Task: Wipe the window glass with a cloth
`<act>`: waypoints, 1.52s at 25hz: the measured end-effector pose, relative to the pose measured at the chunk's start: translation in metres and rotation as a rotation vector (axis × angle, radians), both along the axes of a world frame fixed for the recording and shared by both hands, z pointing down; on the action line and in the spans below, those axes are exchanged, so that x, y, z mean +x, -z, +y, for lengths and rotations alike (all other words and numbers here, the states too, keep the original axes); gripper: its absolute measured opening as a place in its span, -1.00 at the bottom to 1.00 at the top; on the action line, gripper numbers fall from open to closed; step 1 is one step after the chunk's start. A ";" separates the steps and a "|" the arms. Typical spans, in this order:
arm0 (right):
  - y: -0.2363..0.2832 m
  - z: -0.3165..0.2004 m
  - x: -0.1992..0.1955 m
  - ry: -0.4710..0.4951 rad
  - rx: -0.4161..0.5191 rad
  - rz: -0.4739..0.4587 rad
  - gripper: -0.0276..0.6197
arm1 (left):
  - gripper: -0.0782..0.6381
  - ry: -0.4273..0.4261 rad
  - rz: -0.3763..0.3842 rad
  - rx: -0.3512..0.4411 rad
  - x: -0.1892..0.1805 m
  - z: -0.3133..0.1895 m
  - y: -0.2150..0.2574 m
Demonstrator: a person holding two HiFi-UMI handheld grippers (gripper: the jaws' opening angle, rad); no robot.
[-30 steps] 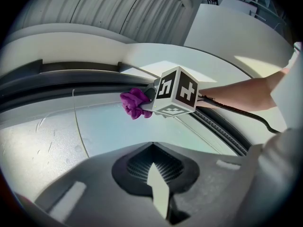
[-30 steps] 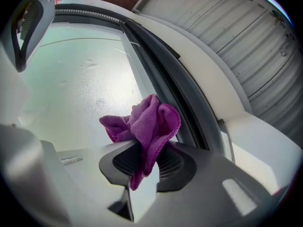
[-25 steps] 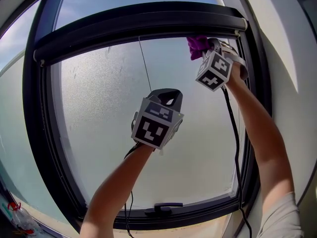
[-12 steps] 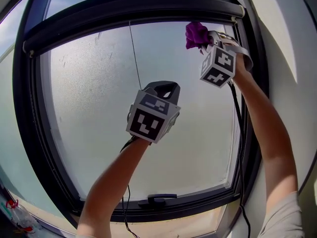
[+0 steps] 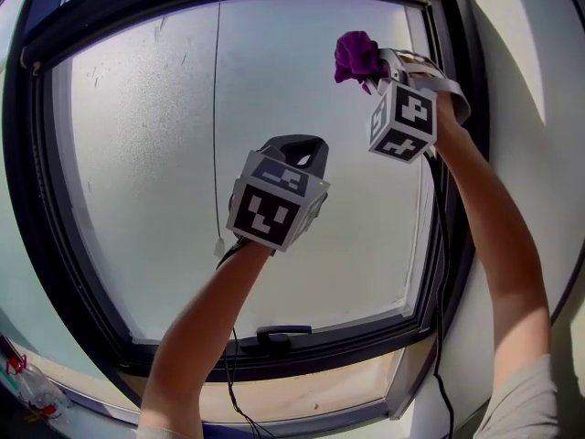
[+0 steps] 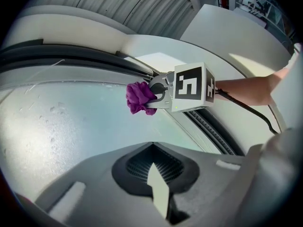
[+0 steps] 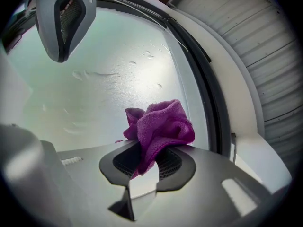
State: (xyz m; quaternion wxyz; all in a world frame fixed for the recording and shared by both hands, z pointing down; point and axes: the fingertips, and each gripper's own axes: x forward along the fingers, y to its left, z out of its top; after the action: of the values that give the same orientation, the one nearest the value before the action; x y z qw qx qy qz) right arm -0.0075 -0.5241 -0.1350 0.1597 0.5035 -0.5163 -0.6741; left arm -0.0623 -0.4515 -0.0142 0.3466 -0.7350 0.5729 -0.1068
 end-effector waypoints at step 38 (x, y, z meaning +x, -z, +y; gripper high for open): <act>-0.378 -0.011 -0.018 -0.008 -0.460 0.119 -0.59 | -0.78 -0.025 0.112 -0.385 -0.008 -0.026 -0.226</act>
State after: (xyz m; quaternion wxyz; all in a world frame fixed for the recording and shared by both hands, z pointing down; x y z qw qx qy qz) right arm -0.0251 -0.5349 0.2427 0.3030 0.4151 -0.6439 -0.5668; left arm -0.0700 -0.4776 0.2116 0.1684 -0.7996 0.5511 -0.1691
